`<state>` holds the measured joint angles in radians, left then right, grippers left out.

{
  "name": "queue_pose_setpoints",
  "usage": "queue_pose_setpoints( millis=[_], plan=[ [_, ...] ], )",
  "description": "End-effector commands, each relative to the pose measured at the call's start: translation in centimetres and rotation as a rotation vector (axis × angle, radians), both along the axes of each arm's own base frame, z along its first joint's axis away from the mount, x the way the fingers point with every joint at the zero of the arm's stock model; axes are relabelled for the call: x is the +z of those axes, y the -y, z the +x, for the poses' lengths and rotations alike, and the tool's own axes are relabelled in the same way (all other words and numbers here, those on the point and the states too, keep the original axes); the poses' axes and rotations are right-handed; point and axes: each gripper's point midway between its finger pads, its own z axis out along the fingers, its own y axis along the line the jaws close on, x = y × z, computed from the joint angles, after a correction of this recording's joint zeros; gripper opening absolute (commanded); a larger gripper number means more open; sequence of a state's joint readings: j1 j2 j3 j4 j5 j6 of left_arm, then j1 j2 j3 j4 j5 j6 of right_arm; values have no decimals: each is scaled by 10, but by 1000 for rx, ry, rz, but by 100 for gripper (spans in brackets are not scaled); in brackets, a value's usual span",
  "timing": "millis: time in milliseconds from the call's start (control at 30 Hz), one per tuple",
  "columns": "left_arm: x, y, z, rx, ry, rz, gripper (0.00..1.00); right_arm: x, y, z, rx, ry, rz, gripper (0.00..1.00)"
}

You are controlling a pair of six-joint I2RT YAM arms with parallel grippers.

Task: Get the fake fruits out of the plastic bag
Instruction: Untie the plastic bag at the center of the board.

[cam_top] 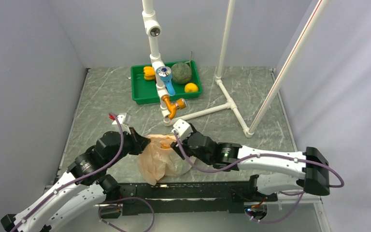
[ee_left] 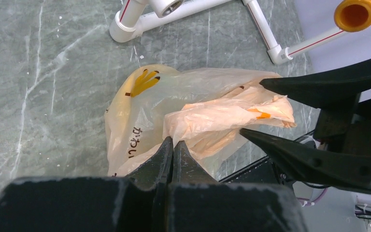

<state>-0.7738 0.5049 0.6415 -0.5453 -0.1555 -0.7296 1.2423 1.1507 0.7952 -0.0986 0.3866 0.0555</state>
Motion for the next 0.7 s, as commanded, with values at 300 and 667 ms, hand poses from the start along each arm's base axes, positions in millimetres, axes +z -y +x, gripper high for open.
queue_pose_setpoints(
  millis=[300, 667],
  plan=[
    [-19, -3, 1, 55, -106, 40, 0, 65, 33, 31, -376, 140, 200, 0],
    [-13, -4, 9, 128, -50, -101, 0, 81, 74, -3, 1, -224, 1019, 0]
  ],
)
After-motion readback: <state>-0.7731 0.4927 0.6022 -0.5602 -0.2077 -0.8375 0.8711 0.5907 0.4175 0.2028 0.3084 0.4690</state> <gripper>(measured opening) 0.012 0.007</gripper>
